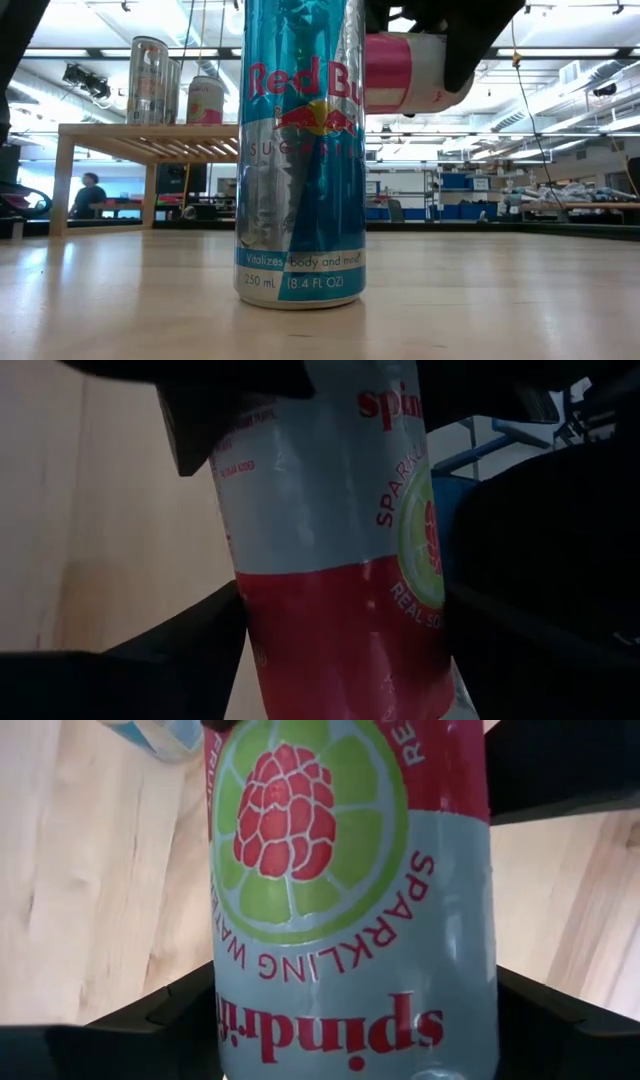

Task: Place canned beverage on shelf
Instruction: Put the pink white soda can on the shelf aligned with the other pink white soda can

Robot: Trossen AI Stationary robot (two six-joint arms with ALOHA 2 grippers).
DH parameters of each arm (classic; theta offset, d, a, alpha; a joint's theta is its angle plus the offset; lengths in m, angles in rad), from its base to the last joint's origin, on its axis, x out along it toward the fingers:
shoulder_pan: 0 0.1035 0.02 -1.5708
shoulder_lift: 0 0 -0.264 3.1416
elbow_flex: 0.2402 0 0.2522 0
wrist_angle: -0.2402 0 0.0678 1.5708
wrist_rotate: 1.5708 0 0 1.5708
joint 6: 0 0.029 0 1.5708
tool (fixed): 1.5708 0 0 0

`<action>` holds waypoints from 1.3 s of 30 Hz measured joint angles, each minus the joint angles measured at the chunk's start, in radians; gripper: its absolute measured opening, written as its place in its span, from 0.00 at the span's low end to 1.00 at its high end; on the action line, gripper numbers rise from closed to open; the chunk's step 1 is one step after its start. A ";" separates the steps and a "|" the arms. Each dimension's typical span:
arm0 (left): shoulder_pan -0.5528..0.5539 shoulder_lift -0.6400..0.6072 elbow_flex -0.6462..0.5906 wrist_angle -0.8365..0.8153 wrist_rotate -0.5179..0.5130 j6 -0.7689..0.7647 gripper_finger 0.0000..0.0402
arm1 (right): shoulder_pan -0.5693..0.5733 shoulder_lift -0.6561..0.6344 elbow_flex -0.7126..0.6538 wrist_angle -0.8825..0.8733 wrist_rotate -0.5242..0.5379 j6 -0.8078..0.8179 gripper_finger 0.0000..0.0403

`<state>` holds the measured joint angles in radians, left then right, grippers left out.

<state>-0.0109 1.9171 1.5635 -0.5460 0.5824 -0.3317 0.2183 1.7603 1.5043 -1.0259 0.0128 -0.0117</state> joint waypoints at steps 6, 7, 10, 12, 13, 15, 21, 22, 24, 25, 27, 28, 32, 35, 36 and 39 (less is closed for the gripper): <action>0.000 -0.002 0.000 -0.019 0.017 0.007 0.78 | 0.000 0.000 -0.001 0.032 0.019 -0.002 0.79; 0.000 -0.002 0.000 -0.024 0.020 0.007 0.78 | 0.000 0.000 -0.002 0.041 0.020 0.000 0.79; 0.000 -0.004 0.000 -0.032 0.027 0.008 0.78 | 0.000 0.001 -0.002 0.056 0.035 0.011 0.79; 0.002 -0.004 0.000 -0.033 0.031 0.009 0.78 | 0.001 0.002 -0.003 0.058 0.053 0.015 0.79; 0.002 -0.004 0.000 -0.036 0.034 0.011 0.78 | 0.001 0.002 -0.003 0.060 0.065 0.020 0.79; 0.003 -0.005 0.000 -0.039 0.035 0.013 0.78 | 0.002 0.002 -0.003 0.064 0.079 0.021 0.79; 0.006 -0.006 0.000 -0.041 0.039 0.009 0.78 | 0.006 0.002 -0.003 0.063 0.153 0.028 0.78; 0.007 -0.006 0.000 -0.043 0.042 0.008 0.78 | 0.006 0.002 -0.003 0.062 0.170 0.030 0.78; 0.008 -0.006 0.000 -0.043 0.046 0.008 0.78 | 0.007 0.002 0.008 0.048 0.173 0.031 0.78; 0.008 -0.006 0.000 -0.041 0.051 0.004 0.78 | 0.007 0.002 0.012 0.046 0.162 0.033 0.78; 0.009 -0.006 0.000 -0.038 0.057 -0.002 0.78 | 0.007 0.001 0.016 0.044 0.141 0.037 0.78; 0.010 -0.006 0.000 -0.037 0.052 -0.001 0.78 | 0.007 0.001 0.017 0.043 0.140 0.040 0.78; 0.010 -0.006 0.000 -0.042 0.036 0.006 0.78 | 0.005 0.001 0.014 0.038 0.150 0.034 0.78; 0.010 -0.005 0.002 -0.056 0.021 0.026 0.78 | 0.005 0.001 0.014 0.042 0.151 0.035 0.78; 0.010 -0.005 0.002 -0.062 0.003 0.035 0.78 | 0.005 0.001 0.014 0.044 0.152 0.036 0.78; 0.008 -0.005 0.003 -0.072 -0.058 0.056 0.79 | 0.005 0.002 0.014 0.044 0.168 0.037 0.78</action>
<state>-0.0031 1.9125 1.5667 -0.6176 0.5244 -0.2762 0.2234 1.7618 1.5181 -0.9821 0.1808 0.0250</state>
